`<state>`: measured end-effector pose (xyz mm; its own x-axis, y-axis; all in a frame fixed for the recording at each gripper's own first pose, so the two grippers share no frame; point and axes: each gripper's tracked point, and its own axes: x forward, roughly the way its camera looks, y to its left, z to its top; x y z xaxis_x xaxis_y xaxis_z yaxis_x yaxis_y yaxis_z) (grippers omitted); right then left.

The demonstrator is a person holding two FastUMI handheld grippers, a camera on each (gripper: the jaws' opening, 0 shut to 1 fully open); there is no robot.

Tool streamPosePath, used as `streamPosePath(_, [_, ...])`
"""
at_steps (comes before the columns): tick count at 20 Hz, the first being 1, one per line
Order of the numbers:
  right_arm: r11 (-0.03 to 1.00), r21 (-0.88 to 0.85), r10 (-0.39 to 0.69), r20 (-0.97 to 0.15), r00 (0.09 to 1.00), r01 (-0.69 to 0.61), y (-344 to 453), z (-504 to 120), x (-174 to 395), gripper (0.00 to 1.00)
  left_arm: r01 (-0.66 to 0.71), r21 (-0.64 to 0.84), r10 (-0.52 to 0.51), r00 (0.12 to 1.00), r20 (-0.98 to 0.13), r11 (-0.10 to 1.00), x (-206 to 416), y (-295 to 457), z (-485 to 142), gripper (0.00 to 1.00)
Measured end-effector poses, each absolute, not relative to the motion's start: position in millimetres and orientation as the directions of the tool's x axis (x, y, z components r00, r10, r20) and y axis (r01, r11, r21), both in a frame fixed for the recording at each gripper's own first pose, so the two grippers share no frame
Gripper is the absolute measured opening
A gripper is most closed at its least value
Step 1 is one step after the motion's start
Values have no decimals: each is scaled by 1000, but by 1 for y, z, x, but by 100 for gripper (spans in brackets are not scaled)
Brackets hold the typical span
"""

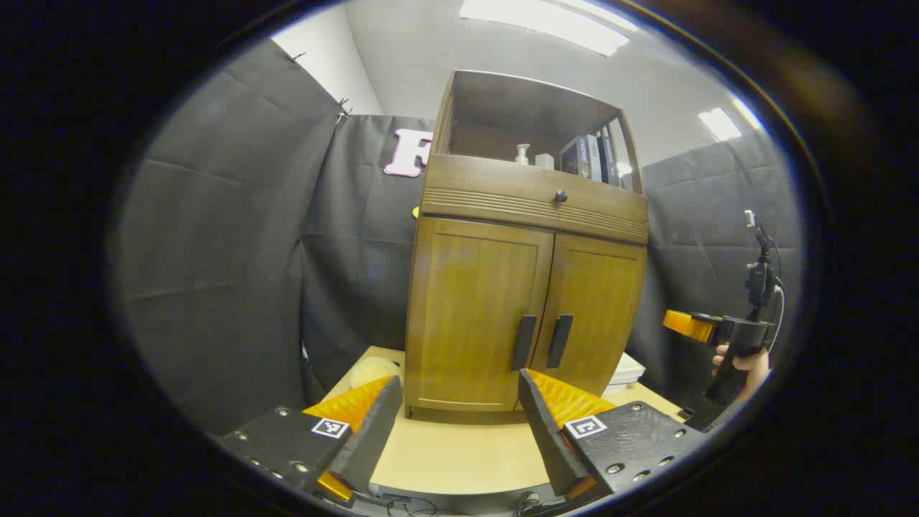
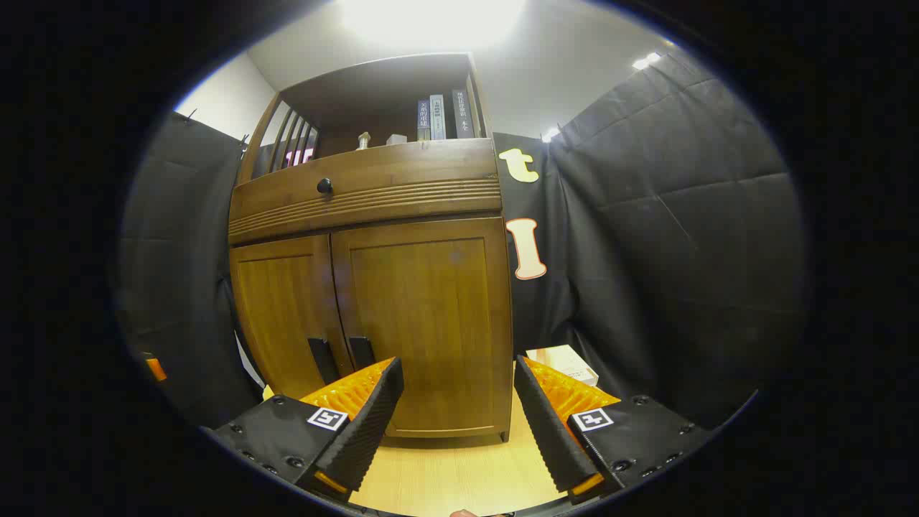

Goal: Open the right door of the double-door shoe cabinet with the right hand, and open the left door with the left hand.

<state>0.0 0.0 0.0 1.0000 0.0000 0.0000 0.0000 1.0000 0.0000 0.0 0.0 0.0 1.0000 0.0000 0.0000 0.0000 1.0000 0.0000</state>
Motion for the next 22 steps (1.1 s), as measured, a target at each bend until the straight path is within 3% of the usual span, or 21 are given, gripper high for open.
streamPosePath(22, [991,25,134,-43,990,-133,60,-6,24,98,-53,15,53,997,-52,998,-13,-5,-47,93])
